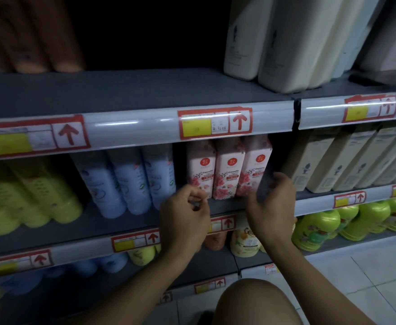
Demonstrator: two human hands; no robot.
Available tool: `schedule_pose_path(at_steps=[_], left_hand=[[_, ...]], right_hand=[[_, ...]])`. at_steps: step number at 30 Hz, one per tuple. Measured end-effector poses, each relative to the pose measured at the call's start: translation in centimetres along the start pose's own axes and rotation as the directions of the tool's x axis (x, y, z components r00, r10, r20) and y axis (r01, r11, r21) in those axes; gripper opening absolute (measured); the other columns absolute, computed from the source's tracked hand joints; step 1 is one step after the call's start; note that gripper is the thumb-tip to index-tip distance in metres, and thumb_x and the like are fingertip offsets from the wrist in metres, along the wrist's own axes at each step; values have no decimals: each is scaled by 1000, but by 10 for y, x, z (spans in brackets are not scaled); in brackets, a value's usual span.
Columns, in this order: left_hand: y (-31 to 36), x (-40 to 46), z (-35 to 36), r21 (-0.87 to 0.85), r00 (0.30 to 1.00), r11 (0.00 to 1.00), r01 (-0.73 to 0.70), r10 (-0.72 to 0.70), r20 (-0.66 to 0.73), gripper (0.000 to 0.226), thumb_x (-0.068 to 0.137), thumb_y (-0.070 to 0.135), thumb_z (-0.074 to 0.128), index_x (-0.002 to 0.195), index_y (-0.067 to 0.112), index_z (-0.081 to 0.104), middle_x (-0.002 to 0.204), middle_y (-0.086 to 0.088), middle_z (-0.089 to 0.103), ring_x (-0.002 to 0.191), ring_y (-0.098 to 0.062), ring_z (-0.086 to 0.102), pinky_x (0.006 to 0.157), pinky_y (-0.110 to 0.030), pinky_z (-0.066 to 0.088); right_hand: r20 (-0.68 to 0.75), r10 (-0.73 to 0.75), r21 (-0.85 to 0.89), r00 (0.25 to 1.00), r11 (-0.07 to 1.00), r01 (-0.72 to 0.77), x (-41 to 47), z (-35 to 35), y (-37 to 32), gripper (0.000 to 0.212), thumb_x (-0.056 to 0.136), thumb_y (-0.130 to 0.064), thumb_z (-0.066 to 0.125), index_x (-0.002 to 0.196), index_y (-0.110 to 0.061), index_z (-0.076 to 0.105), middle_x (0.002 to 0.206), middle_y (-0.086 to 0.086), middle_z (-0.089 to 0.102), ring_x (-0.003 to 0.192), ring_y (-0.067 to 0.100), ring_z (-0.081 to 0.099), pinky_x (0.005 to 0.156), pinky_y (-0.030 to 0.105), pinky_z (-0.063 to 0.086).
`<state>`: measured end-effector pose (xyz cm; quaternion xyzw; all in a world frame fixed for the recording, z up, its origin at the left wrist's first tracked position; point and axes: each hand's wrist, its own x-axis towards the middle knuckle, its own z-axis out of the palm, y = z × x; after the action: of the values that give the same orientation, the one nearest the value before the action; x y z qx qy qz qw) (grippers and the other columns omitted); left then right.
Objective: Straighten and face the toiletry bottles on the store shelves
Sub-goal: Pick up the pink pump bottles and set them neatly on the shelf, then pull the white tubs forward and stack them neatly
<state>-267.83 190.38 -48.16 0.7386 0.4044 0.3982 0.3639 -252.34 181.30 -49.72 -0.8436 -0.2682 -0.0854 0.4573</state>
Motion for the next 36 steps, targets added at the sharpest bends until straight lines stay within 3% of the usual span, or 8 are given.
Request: schedule_pose_path(at_steps=[3,6,13,18,21,26,32,36], left_hand=[[0,0,-32,20,999,1000,-13,12,46,23,86,11,77,81,33,68,79,17,71,71,1,68,62,-25,59],[-5,0,-70,40,996,998,-43,40,82,23,83,13,76,75,33,66,70,19,69,62,1,66,58,-26,56],[-28,12,-183,179,988,981,-72,47,144,10,76,34,63,86,36,64,71,26,67,64,1,65,62,-31,56],[-63,14,-269,206,995,978,27,-47,93,14,77,37,55,88,34,63,71,19,69,66,-1,66,63,-37,55],[-86,7,-312,277,995,958,75,-90,41,20,78,40,48,92,33,61,77,12,70,74,-8,68,67,-39,56],[-103,-4,-361,330,995,943,42,-71,75,9,89,43,56,88,34,59,79,15,68,71,-7,62,63,-37,54],[-120,1,-374,332,997,943,-9,-17,76,13,91,44,57,87,31,58,71,11,61,68,-9,58,56,-30,47],[-140,1,-380,349,987,934,-78,24,157,13,89,43,58,89,31,59,77,12,66,71,-7,62,61,-36,50]], right_hand=[[119,-54,69,991,997,46,-12,-16,-27,12,94,-28,69,101,-22,62,93,-2,66,84,17,63,68,36,49],[338,-172,22,925,984,175,-30,-22,-62,21,91,-25,69,74,-23,58,65,-6,60,64,6,56,58,31,41],[573,-359,152,737,930,335,-89,18,-171,8,80,-33,63,74,-28,65,68,-17,67,66,-2,63,58,11,39],[638,-474,302,606,879,369,-138,71,-249,7,81,-34,62,76,-35,68,74,-19,71,68,-2,67,62,11,45],[623,-486,416,614,870,266,-173,106,-276,18,85,-10,72,75,-25,71,68,-8,72,58,3,66,56,19,50],[664,-482,485,571,860,160,-213,138,-279,27,86,-2,76,77,-27,73,67,-1,72,55,11,65,50,24,50],[680,-426,415,597,895,167,-217,153,-283,12,85,-15,74,82,-26,76,68,2,71,54,16,67,50,37,54],[676,-441,371,590,896,245,-223,156,-294,16,83,-17,77,75,-31,73,67,-10,71,58,4,68,49,29,53]])
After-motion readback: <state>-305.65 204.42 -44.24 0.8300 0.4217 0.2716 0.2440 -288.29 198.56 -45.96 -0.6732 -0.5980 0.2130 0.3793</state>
